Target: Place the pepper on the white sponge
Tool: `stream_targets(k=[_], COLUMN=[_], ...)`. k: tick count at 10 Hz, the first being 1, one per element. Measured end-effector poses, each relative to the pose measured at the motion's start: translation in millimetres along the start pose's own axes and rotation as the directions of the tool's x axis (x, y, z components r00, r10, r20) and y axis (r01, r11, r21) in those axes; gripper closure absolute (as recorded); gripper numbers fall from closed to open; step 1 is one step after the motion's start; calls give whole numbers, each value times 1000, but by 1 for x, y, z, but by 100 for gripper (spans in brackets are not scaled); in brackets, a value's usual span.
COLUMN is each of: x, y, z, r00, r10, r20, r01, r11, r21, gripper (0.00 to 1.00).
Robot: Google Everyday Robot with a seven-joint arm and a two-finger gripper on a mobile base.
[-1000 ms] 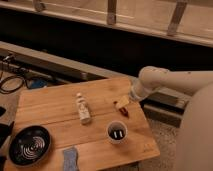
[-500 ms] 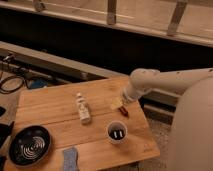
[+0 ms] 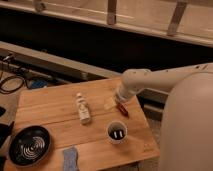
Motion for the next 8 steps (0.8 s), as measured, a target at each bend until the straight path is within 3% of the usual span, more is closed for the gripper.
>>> stream_targets(k=[4,8], x=[11,26], y=[-37,-65], z=[17,35], r00=[997,992], r10=[71,108], r20=[-40,-59], r01=[-70,-108], r11=[997,994], r21=[28,1], gripper=[21,21])
